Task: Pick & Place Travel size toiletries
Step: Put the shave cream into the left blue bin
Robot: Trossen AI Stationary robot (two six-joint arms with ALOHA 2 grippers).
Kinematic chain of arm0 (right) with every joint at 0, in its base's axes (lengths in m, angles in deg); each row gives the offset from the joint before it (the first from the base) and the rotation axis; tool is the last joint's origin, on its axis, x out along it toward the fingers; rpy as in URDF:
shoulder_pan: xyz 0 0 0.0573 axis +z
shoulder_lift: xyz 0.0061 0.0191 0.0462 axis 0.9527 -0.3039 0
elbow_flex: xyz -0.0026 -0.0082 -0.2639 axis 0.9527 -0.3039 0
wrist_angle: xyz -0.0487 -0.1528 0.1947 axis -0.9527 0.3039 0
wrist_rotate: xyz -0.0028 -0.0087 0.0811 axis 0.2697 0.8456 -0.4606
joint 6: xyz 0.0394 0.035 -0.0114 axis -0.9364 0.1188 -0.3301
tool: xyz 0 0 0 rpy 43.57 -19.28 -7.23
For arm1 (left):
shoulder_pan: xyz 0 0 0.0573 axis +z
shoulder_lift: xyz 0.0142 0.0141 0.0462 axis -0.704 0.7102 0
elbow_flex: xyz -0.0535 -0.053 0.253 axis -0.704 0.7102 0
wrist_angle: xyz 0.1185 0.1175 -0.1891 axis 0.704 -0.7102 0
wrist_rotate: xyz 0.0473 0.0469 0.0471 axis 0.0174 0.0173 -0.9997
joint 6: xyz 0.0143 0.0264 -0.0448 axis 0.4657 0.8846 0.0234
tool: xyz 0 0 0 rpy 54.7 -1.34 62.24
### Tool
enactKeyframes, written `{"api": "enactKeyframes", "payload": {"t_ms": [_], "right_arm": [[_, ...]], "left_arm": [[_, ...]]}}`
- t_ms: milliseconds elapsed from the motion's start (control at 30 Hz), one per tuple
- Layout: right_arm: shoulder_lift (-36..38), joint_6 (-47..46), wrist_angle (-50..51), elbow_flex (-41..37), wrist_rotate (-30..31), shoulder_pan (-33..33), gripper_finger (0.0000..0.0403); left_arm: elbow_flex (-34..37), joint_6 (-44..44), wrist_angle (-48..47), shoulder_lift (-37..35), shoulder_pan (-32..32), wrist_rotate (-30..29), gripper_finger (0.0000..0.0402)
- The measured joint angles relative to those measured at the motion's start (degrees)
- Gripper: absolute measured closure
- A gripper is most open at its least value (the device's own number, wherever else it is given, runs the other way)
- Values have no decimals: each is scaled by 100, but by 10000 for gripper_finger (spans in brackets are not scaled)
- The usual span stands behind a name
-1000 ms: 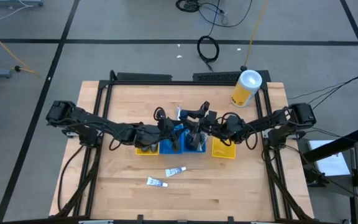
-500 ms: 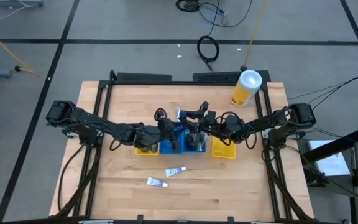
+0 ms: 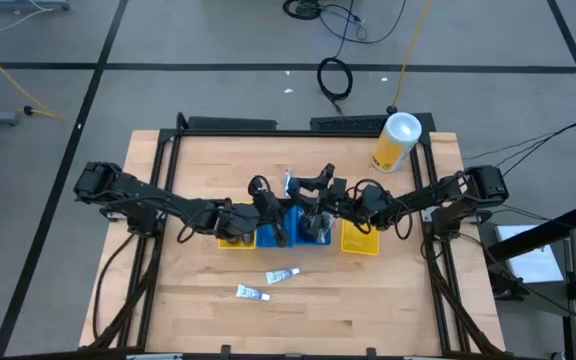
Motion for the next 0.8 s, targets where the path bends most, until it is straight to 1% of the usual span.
{"api": "enactKeyframes", "payload": {"t_ms": [100, 333, 433, 500, 600, 733, 800], "right_arm": [[0, 10, 3, 0, -145, 2, 246], [0, 185, 7, 0, -195, 11, 253], [0, 195, -22, 0, -194, 13, 252], [-2, 270, -31, -11, -160, 32, 250], [4, 483, -89, -11, -131, 79, 247], [58, 545, -48, -11, -138, 85, 248], [114, 587, -176, -8, -158, 92, 249]], "left_arm": [[0, -30, -153, 0, -74, -319, 401], [0, -57, -340, -24, -295, -783, 402], [0, -168, -559, -67, -357, -1035, 401], [0, -308, -921, -179, -382, -1218, 401], [-4, -539, -1332, -350, -391, -1281, 401], [-7, -722, -1944, -631, -422, -1165, 401], [-9, -961, -2328, -731, -476, -1109, 401]]}}
